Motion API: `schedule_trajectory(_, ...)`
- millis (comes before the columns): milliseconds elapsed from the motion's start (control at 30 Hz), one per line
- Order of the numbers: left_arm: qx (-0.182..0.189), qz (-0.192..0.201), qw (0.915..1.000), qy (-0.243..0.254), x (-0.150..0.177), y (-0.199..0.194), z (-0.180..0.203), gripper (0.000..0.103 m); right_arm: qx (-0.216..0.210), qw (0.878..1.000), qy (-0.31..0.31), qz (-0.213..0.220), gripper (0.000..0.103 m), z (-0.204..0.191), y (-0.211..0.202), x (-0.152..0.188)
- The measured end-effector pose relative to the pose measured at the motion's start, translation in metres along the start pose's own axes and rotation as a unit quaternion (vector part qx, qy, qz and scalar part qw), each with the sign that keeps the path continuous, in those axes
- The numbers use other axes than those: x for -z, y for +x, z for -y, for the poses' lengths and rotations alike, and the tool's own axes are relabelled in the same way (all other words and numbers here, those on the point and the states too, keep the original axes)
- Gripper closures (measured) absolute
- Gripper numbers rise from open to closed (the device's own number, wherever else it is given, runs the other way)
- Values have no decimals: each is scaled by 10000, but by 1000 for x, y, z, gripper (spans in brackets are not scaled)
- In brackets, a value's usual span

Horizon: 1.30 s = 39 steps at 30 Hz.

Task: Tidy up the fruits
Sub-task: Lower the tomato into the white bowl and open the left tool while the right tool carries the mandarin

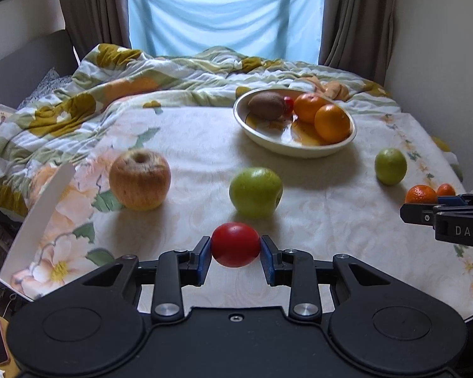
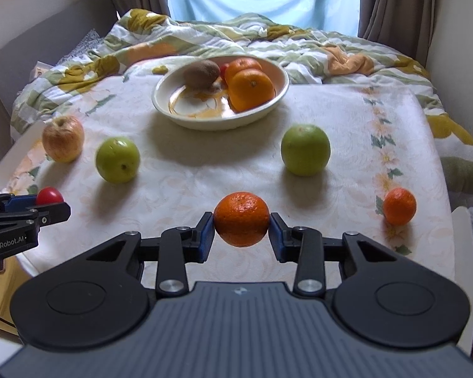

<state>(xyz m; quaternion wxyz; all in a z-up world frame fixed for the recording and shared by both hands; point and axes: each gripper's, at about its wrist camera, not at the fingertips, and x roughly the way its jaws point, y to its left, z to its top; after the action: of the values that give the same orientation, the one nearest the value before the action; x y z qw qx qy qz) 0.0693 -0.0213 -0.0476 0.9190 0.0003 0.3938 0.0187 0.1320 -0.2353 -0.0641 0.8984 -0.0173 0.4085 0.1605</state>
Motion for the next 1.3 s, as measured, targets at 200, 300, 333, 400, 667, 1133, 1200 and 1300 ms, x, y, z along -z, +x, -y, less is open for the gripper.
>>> schedule_trajectory(200,75,176,9996,184,-25,-19,4,67,-53,9997,-101,232,51,-6,-27,-18)
schedule_trajectory(300,120,242,9995,186,-37,-26,4,67,-115,9995,-123,265,51,-6,-37,-30)
schedule_trajectory(333,138,265,9994,173,-42,-27,3,67,-132,9995,-138,261,51,-6,-39,-34)
schedule_trajectory(400,166,315,9993,152,-53,-30,3,67,-201,9992,-171,293,51,-5,-45,-43)
schedule_trajectory(667,285,429,9985,197,-100,-14,1,67,-274,9979,-377,455,51,-5,-52,-86)
schedule_trajectory(1133,548,245,9977,314,-181,60,-1,67,-108,9978,-365,537,51,4,0,-163)
schedule_trajectory(1200,584,208,9974,360,-190,73,1,66,-88,9981,-334,519,51,7,10,-172)
schedule_trajectory(1300,651,139,9968,432,-203,93,5,66,-62,9985,-275,474,51,12,24,-185)
